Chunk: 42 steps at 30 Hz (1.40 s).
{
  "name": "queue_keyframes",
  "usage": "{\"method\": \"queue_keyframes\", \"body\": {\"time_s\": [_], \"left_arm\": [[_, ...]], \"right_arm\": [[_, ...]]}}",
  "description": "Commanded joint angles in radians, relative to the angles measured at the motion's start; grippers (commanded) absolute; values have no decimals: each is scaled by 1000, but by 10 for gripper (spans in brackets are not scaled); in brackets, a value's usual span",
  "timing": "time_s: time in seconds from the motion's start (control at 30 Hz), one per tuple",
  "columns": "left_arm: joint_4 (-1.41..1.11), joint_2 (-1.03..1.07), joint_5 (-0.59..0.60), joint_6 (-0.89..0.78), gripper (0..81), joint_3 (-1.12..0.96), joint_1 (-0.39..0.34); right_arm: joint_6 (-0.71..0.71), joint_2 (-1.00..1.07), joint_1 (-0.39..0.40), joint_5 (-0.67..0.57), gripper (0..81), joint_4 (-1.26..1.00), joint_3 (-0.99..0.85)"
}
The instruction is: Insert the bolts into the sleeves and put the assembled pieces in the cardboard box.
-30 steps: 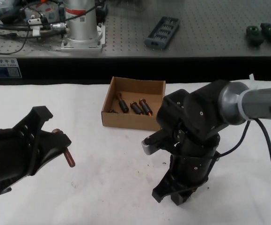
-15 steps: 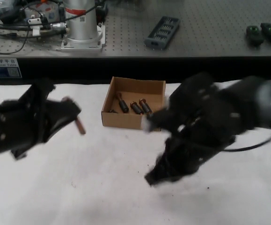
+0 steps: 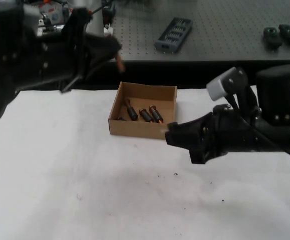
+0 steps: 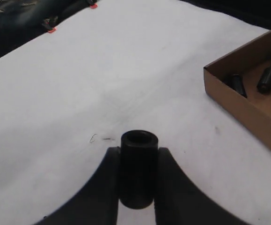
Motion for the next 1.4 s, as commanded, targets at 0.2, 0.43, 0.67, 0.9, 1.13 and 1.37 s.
{"method": "queue_keyframes", "body": {"time_s": [0.2,0.43,0.67,0.9,1.13,1.37], "left_arm": [[-117,21,-37,-10,6,-103,-92],[-171,21,-27,-2,6,-52,-109],[-310,21,36,9,6,87,-110],[-391,26,134,134,6,124,-110],[-385,26,147,249,6,124,-112],[-374,50,146,346,6,124,-112]], "right_arm": [[57,94,-10,-123,51,-350,82],[159,140,-10,-123,51,-492,82],[200,140,-10,-125,51,-495,82],[247,140,-8,-192,51,-495,82],[291,140,-8,-262,51,-495,82],[333,140,-8,-316,51,-495,82]]}}
